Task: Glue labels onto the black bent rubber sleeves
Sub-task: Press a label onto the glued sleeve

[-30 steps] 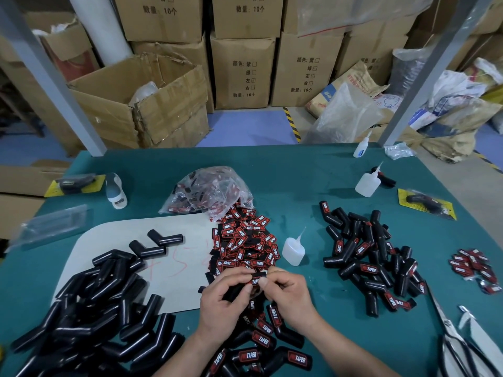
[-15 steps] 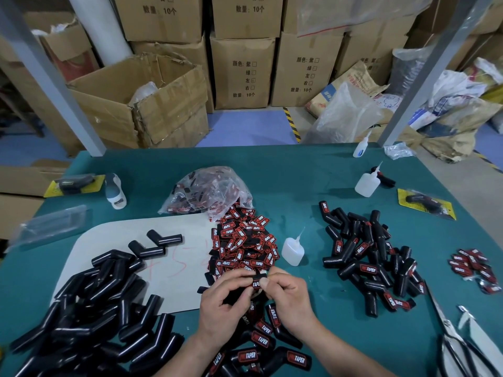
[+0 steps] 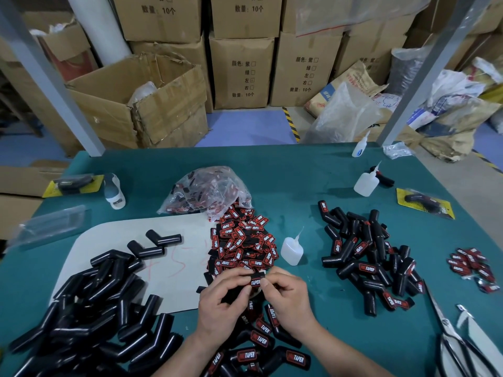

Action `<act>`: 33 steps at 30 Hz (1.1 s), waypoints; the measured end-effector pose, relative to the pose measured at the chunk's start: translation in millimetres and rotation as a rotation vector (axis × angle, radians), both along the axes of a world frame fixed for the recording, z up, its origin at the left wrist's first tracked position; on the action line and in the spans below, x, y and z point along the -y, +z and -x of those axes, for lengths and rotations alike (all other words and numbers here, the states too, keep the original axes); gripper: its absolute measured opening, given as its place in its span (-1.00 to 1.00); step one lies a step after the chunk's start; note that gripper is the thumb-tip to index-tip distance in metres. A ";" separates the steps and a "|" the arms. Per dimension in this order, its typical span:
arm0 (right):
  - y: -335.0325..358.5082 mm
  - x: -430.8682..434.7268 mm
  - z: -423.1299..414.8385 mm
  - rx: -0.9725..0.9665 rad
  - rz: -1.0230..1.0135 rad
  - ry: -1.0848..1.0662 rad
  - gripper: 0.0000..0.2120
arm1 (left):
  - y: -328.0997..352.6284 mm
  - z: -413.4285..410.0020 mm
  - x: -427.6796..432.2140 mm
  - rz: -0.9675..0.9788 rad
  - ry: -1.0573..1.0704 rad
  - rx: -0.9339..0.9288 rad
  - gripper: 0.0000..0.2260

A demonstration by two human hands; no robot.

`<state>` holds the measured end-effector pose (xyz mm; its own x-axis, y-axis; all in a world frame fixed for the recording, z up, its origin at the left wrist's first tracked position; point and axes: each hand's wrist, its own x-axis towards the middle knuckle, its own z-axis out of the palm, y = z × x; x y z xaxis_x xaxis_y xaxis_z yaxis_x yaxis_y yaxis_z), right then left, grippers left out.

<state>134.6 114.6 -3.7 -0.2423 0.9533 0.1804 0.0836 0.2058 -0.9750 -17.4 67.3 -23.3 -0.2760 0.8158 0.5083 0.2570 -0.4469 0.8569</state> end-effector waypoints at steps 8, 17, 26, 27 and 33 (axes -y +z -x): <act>-1.1 2.4 1.5 -0.043 0.092 -0.083 -0.64 | -4.3 -2.5 2.1 -0.024 -0.046 -0.065 -0.80; 4.6 -1.6 0.0 -0.042 0.193 0.068 -0.70 | -4.5 1.2 -0.4 0.048 -0.007 0.014 -0.82; 4.7 -0.8 -0.1 -0.066 0.162 0.036 -0.66 | -3.5 3.0 5.3 0.158 -0.096 0.023 -0.81; 4.1 -0.5 0.0 -0.055 0.150 0.033 -0.66 | -1.8 2.4 4.3 0.157 -0.093 0.009 -0.83; 0.7 3.3 1.9 0.035 0.067 0.017 -0.67 | 1.2 -0.8 5.2 0.274 -0.070 0.199 -0.92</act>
<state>132.7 111.4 -3.0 -0.2637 0.9586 0.1076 0.1145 0.1419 -0.9832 -16.7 62.1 -22.1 -0.2857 0.9351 0.2098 0.0498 -0.2042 0.9777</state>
